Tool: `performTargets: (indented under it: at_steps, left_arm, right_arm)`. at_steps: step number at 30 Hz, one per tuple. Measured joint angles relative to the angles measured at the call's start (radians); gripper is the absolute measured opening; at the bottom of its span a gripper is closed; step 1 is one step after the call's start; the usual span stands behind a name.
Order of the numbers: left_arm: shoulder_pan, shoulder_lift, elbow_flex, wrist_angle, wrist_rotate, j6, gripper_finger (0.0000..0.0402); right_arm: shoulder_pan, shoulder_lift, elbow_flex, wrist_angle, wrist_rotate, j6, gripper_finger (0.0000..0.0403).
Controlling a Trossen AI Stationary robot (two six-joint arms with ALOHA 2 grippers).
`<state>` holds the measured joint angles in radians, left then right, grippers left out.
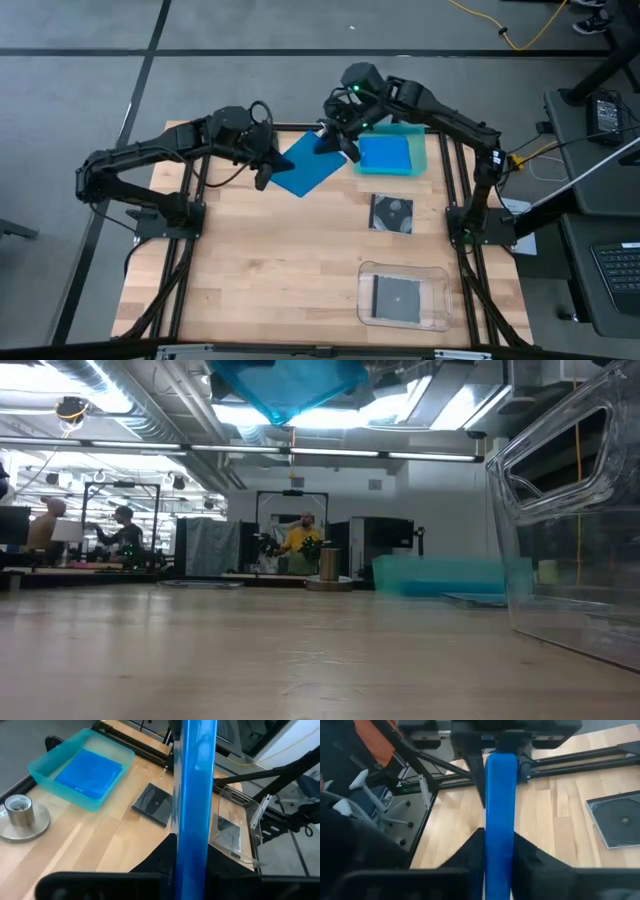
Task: Pick & place jewel cases by type
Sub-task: Put the blue CD case into the blue bin
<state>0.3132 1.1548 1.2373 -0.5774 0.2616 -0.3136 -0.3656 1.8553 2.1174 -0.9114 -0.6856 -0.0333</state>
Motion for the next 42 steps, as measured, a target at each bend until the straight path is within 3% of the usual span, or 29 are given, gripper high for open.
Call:
performTargets:
  at_steps: [7, 12, 15, 20, 26, 35, 42]
  left_arm:
    - [0.027, -0.014, 0.000, 0.031, 0.074, 0.044, 0.0020]
    - [0.060, -0.041, 0.000, 0.027, 0.218, 0.048, 0.0084]
    - [0.085, -0.080, 0.000, 0.032, 0.248, 0.047, 0.0128]
    - [0.139, -0.151, 0.001, 0.025, 0.225, 0.040, 0.0179]
    - [0.170, -0.179, -0.004, -0.026, 0.099, 0.047, 0.0190]
    - [0.165, -0.178, -0.085, -0.032, 0.061, 0.038, 0.0187]
    - [0.164, -0.178, -0.122, -0.041, 0.063, 0.020, 0.0187]
  right_arm:
    - [0.001, 0.000, 0.036, -0.018, -0.009, 0.056, 0.0051]
    - [-0.011, -0.001, 0.148, -0.243, 0.018, 0.018, 0.0051]
    - [-0.030, -0.002, 0.234, -0.379, 0.089, -0.012, 0.0051]
    - [-0.056, -0.038, 0.231, -0.495, 0.118, 0.023, 0.0051]
    - [-0.042, -0.035, 0.234, -0.611, 0.112, 0.033, 0.0051]
    - [-0.029, -0.033, 0.236, -0.555, 0.045, 0.115, 0.0051]
    - [-0.030, -0.033, 0.237, -0.409, 0.009, 0.261, 0.0051]
